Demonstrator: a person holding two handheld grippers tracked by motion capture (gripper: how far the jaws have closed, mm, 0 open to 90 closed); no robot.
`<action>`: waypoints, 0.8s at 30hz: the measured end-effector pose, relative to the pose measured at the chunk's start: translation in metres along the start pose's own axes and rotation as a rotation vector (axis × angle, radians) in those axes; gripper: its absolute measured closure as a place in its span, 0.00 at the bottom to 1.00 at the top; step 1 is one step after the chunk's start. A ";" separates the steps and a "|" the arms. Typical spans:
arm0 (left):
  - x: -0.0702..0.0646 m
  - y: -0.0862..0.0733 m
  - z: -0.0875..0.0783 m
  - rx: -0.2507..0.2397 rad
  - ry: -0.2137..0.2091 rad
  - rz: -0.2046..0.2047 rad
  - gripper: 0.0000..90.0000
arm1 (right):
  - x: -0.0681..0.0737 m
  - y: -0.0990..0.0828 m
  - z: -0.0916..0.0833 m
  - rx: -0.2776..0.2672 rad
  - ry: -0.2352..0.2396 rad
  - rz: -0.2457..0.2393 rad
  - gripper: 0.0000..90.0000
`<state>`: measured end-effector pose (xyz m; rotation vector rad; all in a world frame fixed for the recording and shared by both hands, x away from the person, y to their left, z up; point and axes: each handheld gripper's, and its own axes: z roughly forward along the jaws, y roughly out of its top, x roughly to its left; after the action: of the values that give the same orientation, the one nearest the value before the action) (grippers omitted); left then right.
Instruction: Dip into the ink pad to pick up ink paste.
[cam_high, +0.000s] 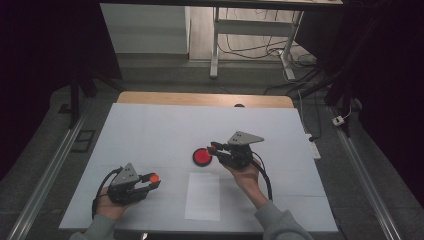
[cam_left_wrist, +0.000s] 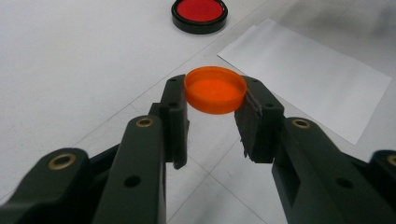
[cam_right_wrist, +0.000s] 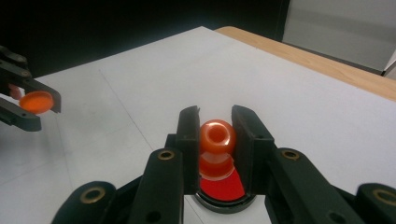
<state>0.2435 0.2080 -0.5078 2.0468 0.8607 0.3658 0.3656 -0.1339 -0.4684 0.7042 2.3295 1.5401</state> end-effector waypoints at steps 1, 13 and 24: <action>0.000 0.000 0.000 0.001 0.000 0.000 0.72 | 0.000 0.000 0.001 0.005 0.000 -0.002 0.80; 0.001 0.000 0.000 0.003 -0.002 -0.003 0.72 | 0.000 -0.003 0.018 0.041 -0.001 -0.019 0.80; 0.002 -0.001 0.001 0.010 -0.002 -0.004 0.72 | -0.002 -0.010 0.040 0.095 -0.003 -0.029 0.80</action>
<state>0.2448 0.2088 -0.5096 2.0538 0.8676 0.3581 0.3836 -0.1070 -0.4937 0.6916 2.4132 1.4231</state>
